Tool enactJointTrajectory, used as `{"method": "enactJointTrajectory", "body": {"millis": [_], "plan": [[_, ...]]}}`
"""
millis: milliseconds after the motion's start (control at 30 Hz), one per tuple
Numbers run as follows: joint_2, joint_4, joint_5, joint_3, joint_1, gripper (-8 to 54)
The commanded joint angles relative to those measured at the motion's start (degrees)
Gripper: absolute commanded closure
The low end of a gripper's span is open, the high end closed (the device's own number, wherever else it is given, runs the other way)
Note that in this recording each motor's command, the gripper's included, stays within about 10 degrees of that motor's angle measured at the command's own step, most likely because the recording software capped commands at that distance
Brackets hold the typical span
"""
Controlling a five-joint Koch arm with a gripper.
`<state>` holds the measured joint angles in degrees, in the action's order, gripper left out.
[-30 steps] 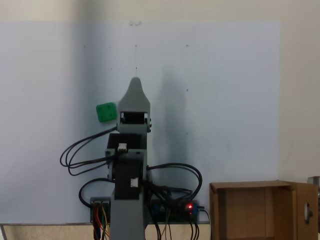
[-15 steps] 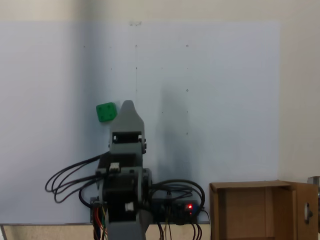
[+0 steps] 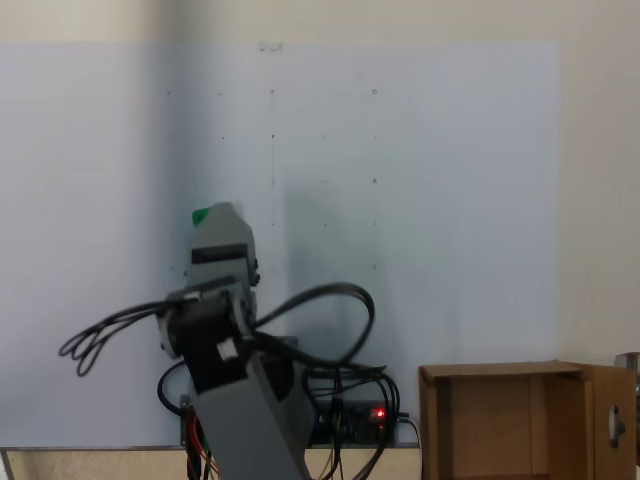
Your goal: Grasp a green dice and put it in the bin.
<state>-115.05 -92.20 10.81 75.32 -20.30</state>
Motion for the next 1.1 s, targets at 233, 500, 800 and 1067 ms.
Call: {"method": "enactJointTrajectory", "body": {"millis": [233,500,800,1067], "plan": [[4.7,5.8,5.0,-6.0,-10.6,3.2],[5.5,5.3,4.7,-5.8,-9.1,3.2],[6.6,5.2,4.7,-5.2,-7.7,3.2],[8.3,4.9,2.6,-2.0,-7.7,3.1]]}}
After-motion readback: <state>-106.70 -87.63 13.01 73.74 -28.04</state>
